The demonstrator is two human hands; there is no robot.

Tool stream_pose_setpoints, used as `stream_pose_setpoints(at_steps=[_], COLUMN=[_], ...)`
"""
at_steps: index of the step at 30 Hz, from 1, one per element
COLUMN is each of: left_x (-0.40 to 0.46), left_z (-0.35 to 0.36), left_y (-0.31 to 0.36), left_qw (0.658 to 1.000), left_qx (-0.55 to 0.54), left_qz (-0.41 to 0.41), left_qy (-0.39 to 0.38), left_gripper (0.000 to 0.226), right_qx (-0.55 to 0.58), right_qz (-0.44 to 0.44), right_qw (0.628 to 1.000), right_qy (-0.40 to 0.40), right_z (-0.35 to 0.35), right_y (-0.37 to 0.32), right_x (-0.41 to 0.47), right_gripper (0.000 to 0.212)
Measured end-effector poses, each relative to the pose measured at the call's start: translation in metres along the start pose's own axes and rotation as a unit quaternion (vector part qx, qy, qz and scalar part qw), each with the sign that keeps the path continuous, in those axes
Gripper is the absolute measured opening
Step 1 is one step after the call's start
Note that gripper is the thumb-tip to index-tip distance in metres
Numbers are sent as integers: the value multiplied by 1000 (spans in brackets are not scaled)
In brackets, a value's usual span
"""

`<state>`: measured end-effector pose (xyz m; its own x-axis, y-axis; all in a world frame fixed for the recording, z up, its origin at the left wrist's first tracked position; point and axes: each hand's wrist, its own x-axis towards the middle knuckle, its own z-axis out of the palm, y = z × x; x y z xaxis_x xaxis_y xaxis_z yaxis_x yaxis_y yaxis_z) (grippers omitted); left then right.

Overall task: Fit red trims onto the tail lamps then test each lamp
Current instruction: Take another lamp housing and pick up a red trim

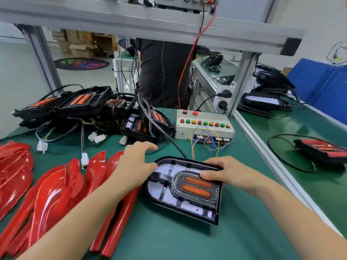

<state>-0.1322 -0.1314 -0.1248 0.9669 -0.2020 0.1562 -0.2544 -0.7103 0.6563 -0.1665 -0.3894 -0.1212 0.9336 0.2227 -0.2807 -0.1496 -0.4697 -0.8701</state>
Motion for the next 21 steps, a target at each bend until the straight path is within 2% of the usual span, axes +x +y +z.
stream_pose_setpoints(at_steps=[3, 6, 9, 12, 14, 16, 19, 21], left_x=[-8, -19, -29, -32, -33, -35, -39, -43], left_z=[5, 9, 18, 23, 24, 24, 23, 23], left_y=[6, 11, 9, 2, -2, -4, -6, -5], left_qw=[998, 988, 964, 958, 961, 963, 958, 950], left_qx=[30, 86, 146, 166, 156, 145, 152, 163], left_qz=[0, 60, 125, 141, 145, 146, 166, 196], left_qy=[-53, -114, -185, -187, -177, -172, -179, -179], left_gripper=[49, 90, 109, 112, 110, 108, 107, 105], right_qx=[4, 18, 22, 32, 52, 48, -5, -13], right_qz=[0, -10, -22, -26, -16, 11, 62, 94], right_qw=[1000, 999, 998, 997, 996, 990, 962, 957], right_qy=[20, 41, 59, 67, 76, 134, 267, 275], right_z=[5, 11, 18, 23, 23, 18, 7, 4], right_y=[0, 1, 3, 7, 10, 12, 18, 20], right_x=[-4, -8, -10, -14, -16, -14, -7, 1], right_gripper=[18, 13, 11, 15, 27, 37, 25, 26])
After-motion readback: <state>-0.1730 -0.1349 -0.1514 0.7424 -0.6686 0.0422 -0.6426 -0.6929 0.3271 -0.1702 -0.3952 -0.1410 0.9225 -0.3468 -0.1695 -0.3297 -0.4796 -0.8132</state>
